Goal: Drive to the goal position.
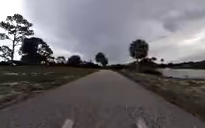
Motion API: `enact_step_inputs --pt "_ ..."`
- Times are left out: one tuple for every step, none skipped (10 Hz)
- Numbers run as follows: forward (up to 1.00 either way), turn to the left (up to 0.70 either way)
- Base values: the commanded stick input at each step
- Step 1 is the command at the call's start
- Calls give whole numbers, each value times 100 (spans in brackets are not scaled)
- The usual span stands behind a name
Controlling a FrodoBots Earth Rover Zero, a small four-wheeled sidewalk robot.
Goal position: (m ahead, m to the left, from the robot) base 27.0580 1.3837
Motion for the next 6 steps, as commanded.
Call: enact_step_inputs --pt "100 0" --pt "100 0" --pt "100 0" --pt "100 0" --pt "100 0" --pt "100 0"
